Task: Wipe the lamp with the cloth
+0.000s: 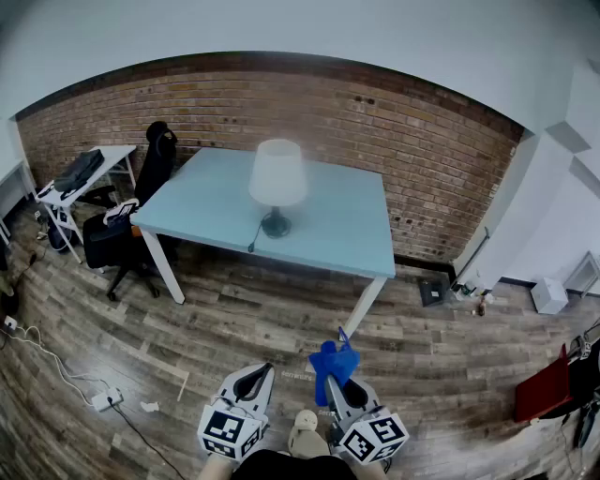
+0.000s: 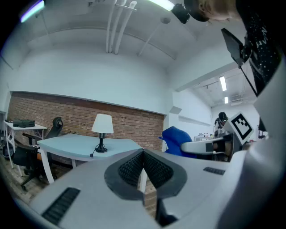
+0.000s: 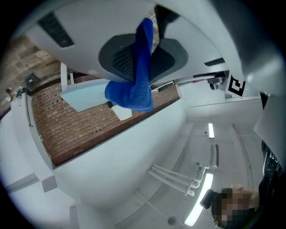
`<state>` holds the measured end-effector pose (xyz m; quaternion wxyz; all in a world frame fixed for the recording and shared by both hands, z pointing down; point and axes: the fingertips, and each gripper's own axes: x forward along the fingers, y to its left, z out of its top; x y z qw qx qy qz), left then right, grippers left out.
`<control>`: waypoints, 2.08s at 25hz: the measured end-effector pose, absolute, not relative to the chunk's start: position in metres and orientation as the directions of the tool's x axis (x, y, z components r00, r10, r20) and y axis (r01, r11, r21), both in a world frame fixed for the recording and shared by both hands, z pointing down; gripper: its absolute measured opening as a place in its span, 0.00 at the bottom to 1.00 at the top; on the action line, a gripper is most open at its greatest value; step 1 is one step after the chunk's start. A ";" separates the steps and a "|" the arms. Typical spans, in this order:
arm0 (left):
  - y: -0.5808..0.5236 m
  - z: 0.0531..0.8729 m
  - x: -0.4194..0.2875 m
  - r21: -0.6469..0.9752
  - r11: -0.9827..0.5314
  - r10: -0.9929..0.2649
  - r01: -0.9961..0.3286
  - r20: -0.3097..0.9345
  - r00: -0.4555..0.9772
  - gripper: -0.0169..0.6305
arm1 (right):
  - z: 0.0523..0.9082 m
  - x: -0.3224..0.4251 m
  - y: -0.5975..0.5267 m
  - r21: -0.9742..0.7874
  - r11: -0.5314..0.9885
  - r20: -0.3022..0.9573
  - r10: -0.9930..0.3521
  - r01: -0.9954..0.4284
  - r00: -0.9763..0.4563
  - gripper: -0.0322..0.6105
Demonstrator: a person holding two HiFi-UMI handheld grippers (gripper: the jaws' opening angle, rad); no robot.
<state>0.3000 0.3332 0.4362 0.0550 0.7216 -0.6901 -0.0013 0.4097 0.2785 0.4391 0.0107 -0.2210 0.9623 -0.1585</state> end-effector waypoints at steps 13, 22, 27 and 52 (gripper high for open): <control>0.265 0.449 0.242 0.056 0.005 -0.995 -0.998 0.097 0.000 0.04 | 0.438 0.346 0.198 -0.279 0.884 0.031 -0.381 -0.374 -0.924 0.15; 0.175 0.435 0.190 0.026 0.016 -0.997 -1.000 0.073 -0.015 0.04 | 0.427 0.298 0.108 -0.273 0.888 0.010 -0.383 -0.371 -0.924 0.15; 0.130 0.441 0.158 0.037 0.039 -0.997 -0.999 0.073 -0.036 0.04 | 0.436 0.270 0.063 -0.273 0.889 0.031 -0.374 -0.368 -0.927 0.15; 0.008 0.444 0.069 0.040 0.090 -0.993 -0.995 0.077 -0.087 0.04 | 0.430 0.183 -0.053 -0.269 0.911 -0.014 -0.328 -0.312 -0.945 0.15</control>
